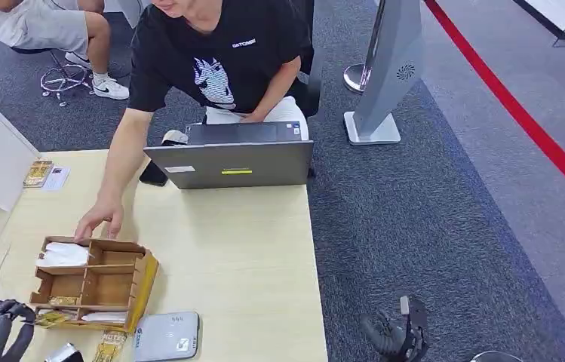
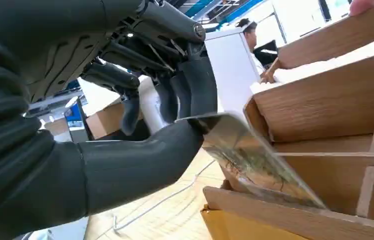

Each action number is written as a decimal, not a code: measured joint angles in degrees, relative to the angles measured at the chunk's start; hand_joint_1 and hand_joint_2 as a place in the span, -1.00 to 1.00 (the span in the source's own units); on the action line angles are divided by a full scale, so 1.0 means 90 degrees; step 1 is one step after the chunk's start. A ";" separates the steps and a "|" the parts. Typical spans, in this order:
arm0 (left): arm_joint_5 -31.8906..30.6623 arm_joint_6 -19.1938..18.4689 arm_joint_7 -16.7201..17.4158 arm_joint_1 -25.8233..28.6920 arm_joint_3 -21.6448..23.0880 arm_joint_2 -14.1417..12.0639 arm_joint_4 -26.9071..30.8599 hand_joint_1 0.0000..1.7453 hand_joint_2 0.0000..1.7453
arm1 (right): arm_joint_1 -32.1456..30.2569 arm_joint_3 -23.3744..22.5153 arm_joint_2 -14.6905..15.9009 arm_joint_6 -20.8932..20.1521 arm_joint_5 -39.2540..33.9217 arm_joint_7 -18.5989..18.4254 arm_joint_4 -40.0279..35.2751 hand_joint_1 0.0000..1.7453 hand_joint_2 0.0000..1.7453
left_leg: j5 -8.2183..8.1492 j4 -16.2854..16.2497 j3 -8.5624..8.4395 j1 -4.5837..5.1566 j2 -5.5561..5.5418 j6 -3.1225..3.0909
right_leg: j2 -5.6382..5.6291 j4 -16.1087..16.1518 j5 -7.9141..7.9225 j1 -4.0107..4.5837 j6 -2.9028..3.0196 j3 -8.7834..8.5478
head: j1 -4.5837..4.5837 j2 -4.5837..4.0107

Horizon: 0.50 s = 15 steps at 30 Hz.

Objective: Pass the card to the sensor for recognition and then transmit it.

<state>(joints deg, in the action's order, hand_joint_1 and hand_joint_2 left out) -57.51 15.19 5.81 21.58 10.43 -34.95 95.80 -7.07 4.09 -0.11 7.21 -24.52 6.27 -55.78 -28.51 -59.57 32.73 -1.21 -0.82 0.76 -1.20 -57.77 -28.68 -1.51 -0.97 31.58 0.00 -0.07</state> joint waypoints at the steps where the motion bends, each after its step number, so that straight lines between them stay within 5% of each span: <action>1: 0.0000 0.0000 0.0000 0.0000 0.0000 0.0000 -0.0002 1.00 1.00 | -0.0001 -0.0005 0.0000 -0.0002 0.0000 0.0000 0.0000 -1.00 1.00 | 0.0000 0.0000 0.0000 0.0000 0.0000 0.0000 | 0.0000 0.0000 0.0000 0.0000 0.0000 0.0000 | 0.0000 0.0000; 15: 0.0143 0.0294 -0.0151 -0.0086 -0.0087 0.0158 0.0153 1.00 1.00 | -0.0008 -0.0041 0.0000 0.0015 -0.0019 0.0000 0.0000 -1.00 1.00 | 0.0000 -0.0001 -0.0001 0.0000 -0.0001 0.0000 | 0.0001 0.0000 0.0000 0.0000 0.0000 0.0001 | 0.0000 -0.0002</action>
<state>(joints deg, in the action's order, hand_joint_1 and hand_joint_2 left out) -56.22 17.84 4.46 20.81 9.64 -33.53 97.17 -7.15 3.72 -0.11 7.34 -24.70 6.27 -55.78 -28.51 -59.58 32.72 -1.21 -0.83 0.76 -1.19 -57.77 -28.68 -1.51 -0.97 31.59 0.00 -0.09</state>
